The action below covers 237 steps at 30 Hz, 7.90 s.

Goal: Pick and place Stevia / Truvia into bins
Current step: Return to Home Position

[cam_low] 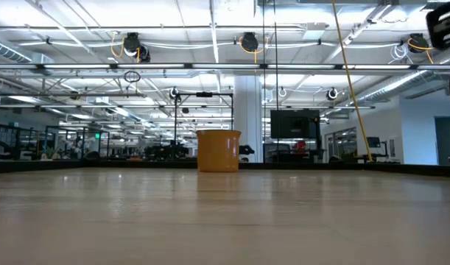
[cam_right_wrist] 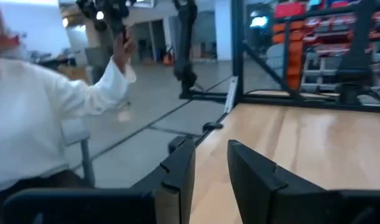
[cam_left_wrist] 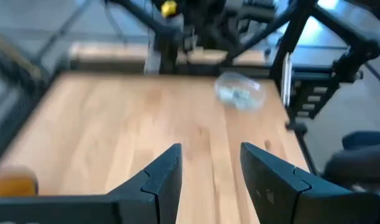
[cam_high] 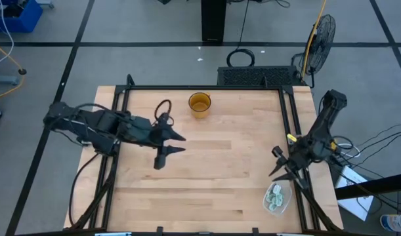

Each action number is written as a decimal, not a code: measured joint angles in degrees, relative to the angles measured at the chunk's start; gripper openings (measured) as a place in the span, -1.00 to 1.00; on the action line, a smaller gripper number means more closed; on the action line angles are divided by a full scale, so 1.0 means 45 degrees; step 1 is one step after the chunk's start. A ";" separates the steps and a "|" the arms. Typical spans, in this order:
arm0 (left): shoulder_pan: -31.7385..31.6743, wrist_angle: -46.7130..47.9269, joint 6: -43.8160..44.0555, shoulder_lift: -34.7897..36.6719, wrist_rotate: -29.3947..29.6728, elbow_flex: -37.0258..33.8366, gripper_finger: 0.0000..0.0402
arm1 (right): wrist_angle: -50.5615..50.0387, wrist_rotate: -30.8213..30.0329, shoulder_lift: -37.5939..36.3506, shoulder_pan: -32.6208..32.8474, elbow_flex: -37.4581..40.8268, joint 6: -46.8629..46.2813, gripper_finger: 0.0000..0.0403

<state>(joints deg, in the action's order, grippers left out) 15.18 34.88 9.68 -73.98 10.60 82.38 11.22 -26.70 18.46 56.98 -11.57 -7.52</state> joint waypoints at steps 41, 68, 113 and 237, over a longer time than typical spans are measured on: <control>-0.1398 -1.2112 0.1308 1.3230 -0.0257 -1.6806 -0.15 | -0.2078 1.0982 -0.4071 -1.3625 0.1272 0.0492 -0.57; -0.2394 -0.8254 0.1849 1.4606 -0.0257 -1.8163 -0.15 | -0.1407 1.2334 -0.3692 -1.4417 0.2350 0.0202 -0.57; -0.2394 -0.8662 0.1897 1.4456 -0.0351 -1.8169 -0.15 | -0.1224 1.2290 -0.3566 -1.4417 0.2380 -0.0173 -0.57; -0.2394 -0.8667 0.1906 1.4455 -0.0346 -1.8169 -0.15 | -0.1224 1.2290 -0.3561 -1.4413 0.2380 -0.0173 -0.57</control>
<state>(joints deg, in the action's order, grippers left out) 4.40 -4.12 18.26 -8.94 9.04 0.62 5.72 28.60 2.44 -7.88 -0.86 -8.29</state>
